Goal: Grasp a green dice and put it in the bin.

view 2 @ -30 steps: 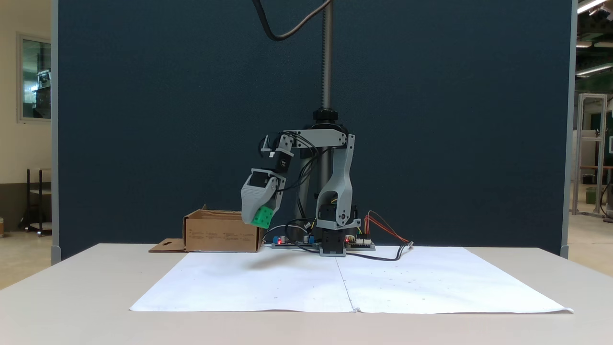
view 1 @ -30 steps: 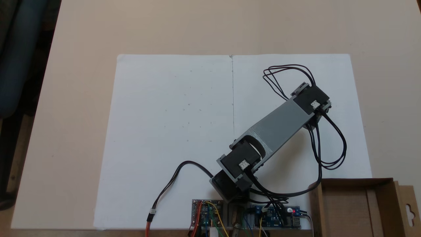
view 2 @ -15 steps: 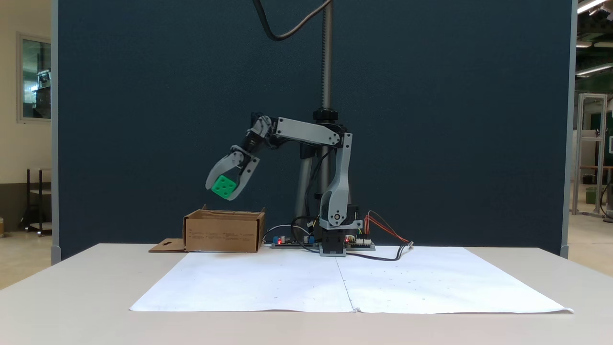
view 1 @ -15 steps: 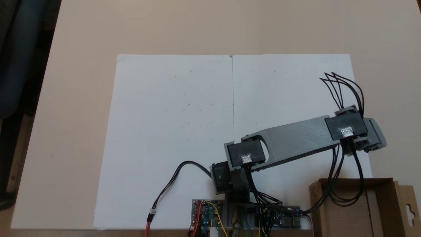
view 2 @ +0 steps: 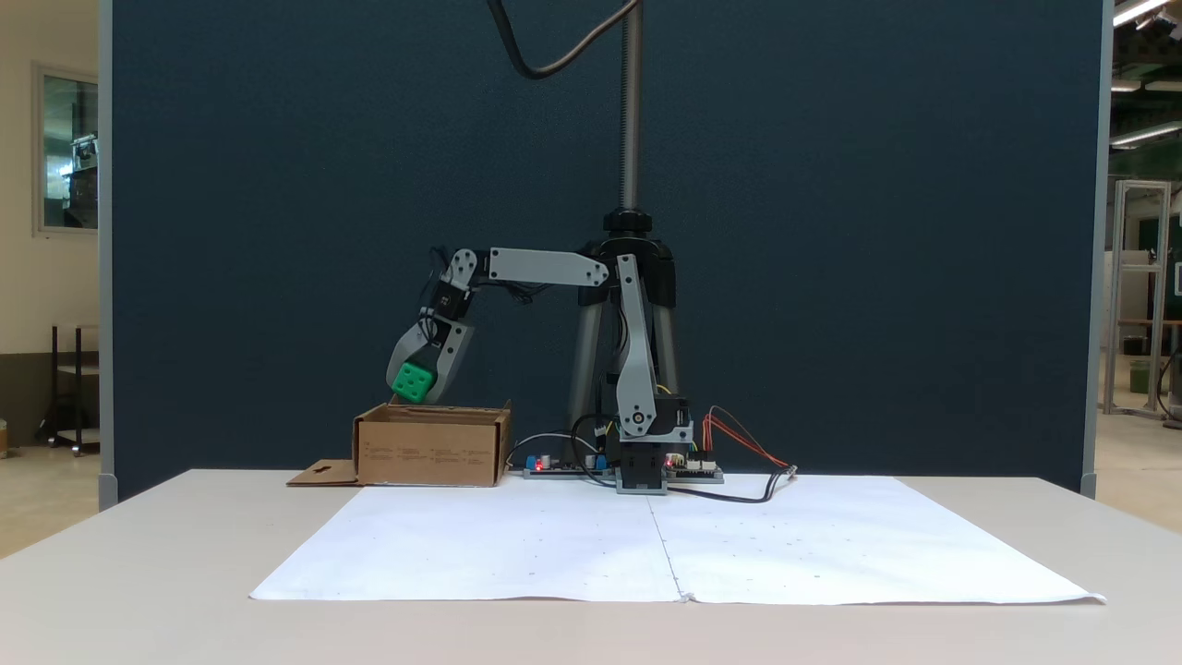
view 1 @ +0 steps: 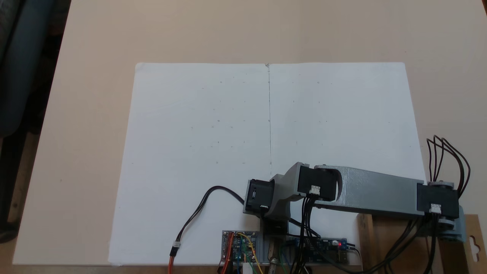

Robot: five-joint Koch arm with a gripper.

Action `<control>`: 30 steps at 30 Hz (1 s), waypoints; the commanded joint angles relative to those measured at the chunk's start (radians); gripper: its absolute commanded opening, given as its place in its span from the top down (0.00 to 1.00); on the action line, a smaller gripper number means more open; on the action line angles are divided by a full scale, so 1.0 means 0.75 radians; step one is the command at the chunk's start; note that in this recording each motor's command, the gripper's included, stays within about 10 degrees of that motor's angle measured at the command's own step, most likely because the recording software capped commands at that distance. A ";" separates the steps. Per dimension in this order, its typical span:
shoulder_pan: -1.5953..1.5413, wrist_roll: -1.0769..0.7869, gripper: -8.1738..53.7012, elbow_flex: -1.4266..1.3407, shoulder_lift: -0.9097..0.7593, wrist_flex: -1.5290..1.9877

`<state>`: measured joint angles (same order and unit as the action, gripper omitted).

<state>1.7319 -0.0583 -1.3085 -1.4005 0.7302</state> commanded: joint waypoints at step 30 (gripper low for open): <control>0.035 -0.129 0.16 -0.020 0.035 -0.119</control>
<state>1.7671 -0.1917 -1.3300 -1.3453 0.7286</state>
